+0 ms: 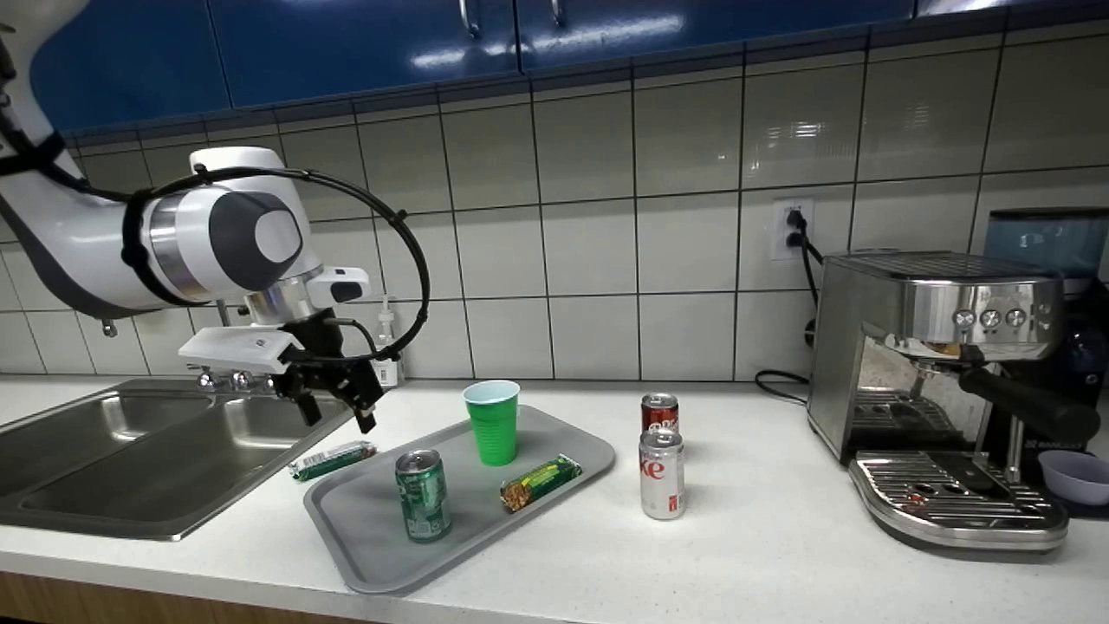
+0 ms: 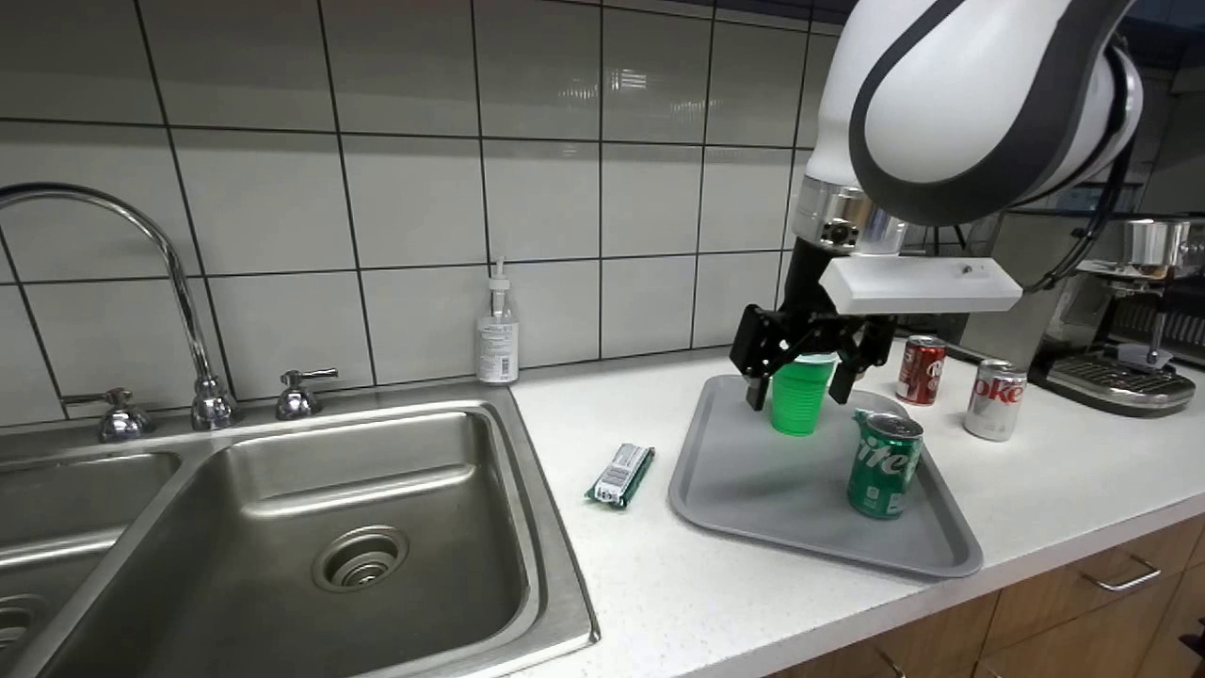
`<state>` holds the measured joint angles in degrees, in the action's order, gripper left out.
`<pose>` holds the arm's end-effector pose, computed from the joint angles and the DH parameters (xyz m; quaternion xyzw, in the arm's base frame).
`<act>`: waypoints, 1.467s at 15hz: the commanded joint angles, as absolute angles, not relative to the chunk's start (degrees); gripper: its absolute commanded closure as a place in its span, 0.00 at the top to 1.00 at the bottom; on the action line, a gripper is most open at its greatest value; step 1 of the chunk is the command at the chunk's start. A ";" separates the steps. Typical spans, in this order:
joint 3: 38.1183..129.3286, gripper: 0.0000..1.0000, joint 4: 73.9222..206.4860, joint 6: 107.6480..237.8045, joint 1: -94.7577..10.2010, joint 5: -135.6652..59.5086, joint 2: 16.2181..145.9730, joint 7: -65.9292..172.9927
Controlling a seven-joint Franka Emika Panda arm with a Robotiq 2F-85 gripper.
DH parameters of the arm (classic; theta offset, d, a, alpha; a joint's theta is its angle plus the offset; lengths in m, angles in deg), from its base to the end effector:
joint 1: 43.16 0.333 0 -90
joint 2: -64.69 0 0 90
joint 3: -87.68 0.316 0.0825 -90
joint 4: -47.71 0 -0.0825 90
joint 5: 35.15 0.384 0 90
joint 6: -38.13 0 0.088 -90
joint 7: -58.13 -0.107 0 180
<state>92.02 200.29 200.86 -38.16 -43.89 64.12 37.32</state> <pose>0.4312 0.0789 0.2604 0.9948 -0.0292 0.0976 0.0045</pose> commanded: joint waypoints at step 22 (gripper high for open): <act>92.61 1.00 183.11 195.88 -27.52 -61.06 80.32 2.54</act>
